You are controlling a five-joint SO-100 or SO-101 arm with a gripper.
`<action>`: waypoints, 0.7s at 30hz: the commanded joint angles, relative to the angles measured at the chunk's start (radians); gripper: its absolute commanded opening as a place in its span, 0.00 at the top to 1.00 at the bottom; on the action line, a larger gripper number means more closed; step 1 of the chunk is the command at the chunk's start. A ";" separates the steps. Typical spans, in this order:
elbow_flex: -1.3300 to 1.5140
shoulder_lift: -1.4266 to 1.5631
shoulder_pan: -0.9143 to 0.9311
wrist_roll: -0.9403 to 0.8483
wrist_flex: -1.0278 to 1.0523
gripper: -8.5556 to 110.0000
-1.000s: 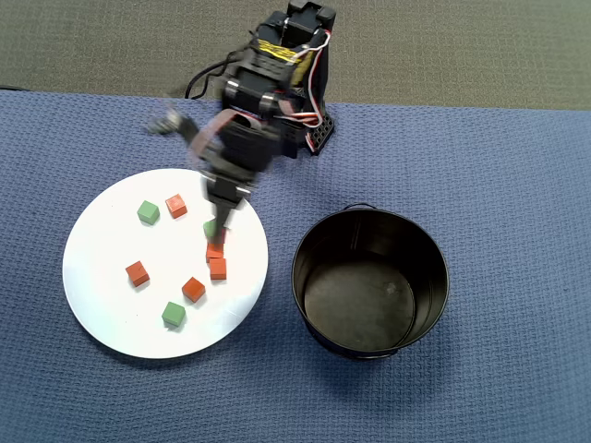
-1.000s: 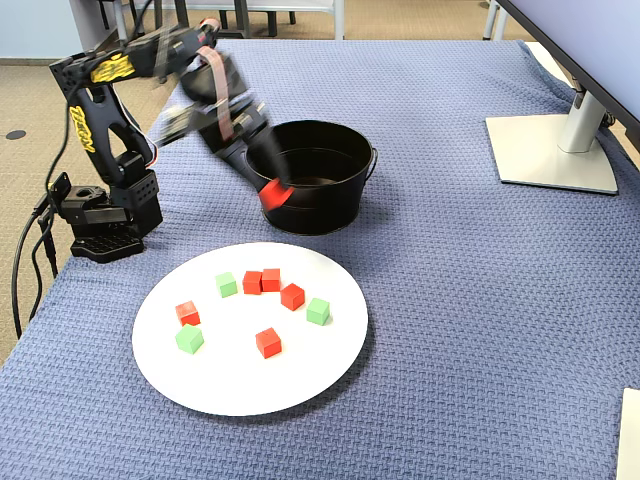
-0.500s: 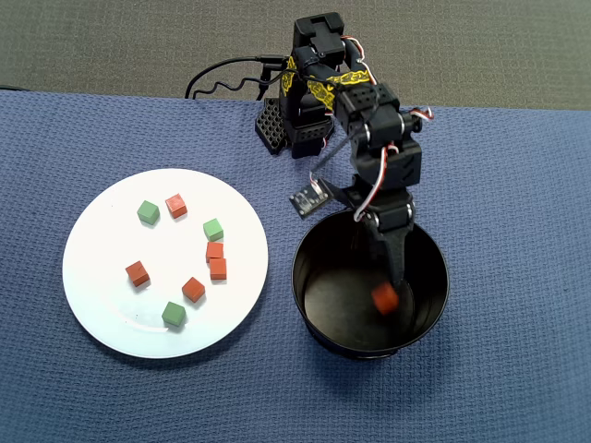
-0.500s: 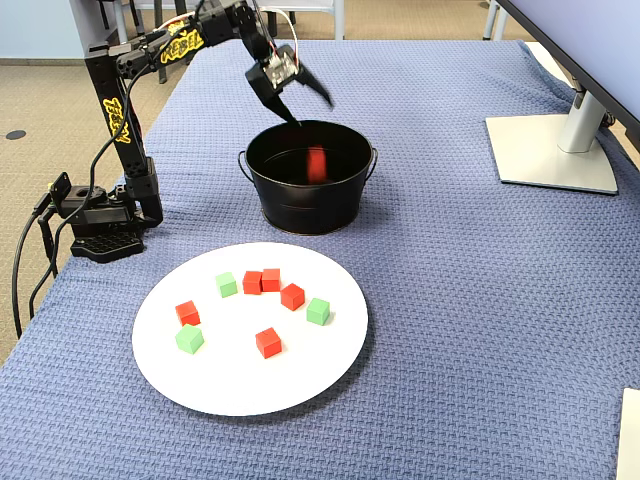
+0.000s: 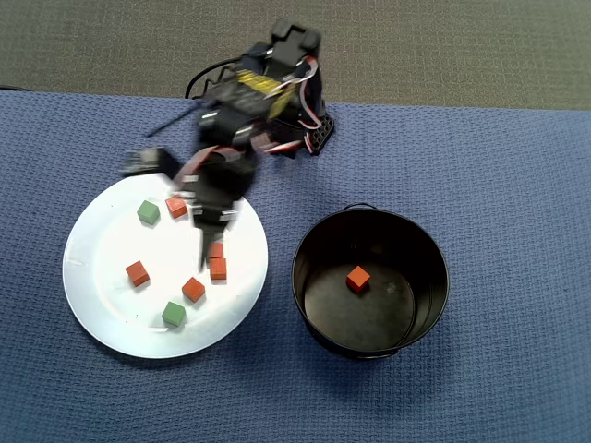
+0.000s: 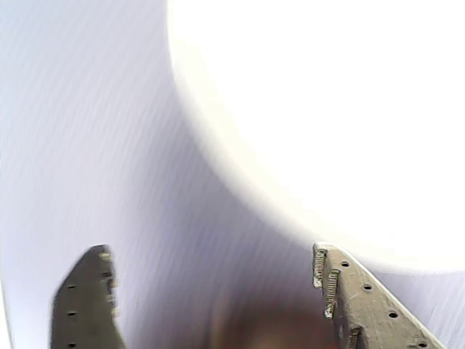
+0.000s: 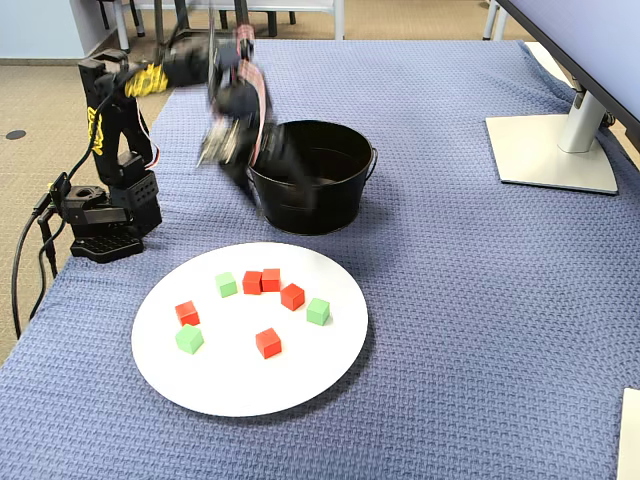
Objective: Pick up the red cubes from the white plate and place them in the black recipient
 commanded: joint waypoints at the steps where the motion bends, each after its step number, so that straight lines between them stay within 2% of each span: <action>1: -0.026 -0.104 0.126 -0.006 -0.055 0.70; 5: -0.069 -0.227 0.173 0.095 -0.100 0.71; 17: -0.304 -0.454 0.204 0.423 -0.064 0.72; 21: -0.367 -0.502 0.189 0.353 -0.025 0.72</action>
